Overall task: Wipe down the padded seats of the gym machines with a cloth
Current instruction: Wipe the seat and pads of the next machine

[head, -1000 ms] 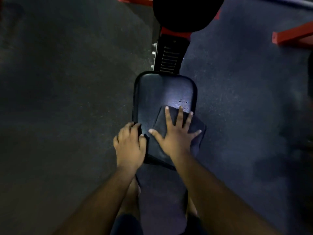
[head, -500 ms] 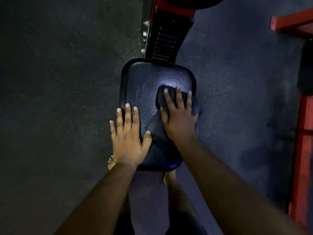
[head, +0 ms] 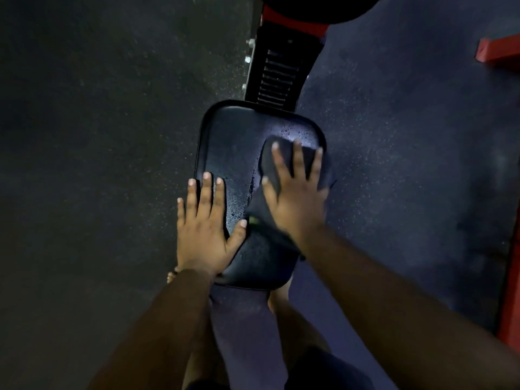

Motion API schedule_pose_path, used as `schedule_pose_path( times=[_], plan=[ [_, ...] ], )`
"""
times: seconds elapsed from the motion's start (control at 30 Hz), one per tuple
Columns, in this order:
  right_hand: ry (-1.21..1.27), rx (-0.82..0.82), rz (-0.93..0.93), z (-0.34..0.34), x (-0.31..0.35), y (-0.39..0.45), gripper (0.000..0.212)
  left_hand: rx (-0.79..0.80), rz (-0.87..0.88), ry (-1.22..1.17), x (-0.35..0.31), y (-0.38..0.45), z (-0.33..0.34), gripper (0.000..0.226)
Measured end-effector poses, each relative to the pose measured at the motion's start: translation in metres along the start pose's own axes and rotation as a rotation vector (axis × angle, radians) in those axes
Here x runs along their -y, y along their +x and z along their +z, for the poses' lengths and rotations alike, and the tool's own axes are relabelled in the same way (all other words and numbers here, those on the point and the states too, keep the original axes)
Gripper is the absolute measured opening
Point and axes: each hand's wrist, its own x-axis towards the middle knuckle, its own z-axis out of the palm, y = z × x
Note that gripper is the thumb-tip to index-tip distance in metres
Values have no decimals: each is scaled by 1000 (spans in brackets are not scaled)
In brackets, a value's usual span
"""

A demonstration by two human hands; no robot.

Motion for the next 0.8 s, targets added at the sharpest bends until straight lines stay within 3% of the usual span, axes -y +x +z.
schedule_pose_path(
  times=[0.17, 0.37, 0.43, 0.57, 0.63, 0.73, 0.8],
  plan=[
    [-18, 7, -3, -32, 14, 106, 70, -3, -9, 7, 1, -1, 4, 85],
    [-149, 56, -212, 3, -14, -23, 80, 40, 3, 4, 2, -2, 1, 85],
    [-94, 101, -183, -7, -21, -7, 76, 35, 5, 3, 2, -2, 2, 86],
    [-72, -28, -24, -28, 29, 91, 68, 13, -2, 2, 2, -1, 5, 88],
    [-172, -37, -259, -21, 81, 115, 69, 7, -15, 2, 3, -1, 7, 91],
    [-321, 80, -662, -14, 123, 122, 67, 6, -25, 0, 5, -2, 8, 94],
    [-316, 32, -682, -23, 94, 126, 70, 23, -8, -14, 5, -1, 6, 94]
  ],
)
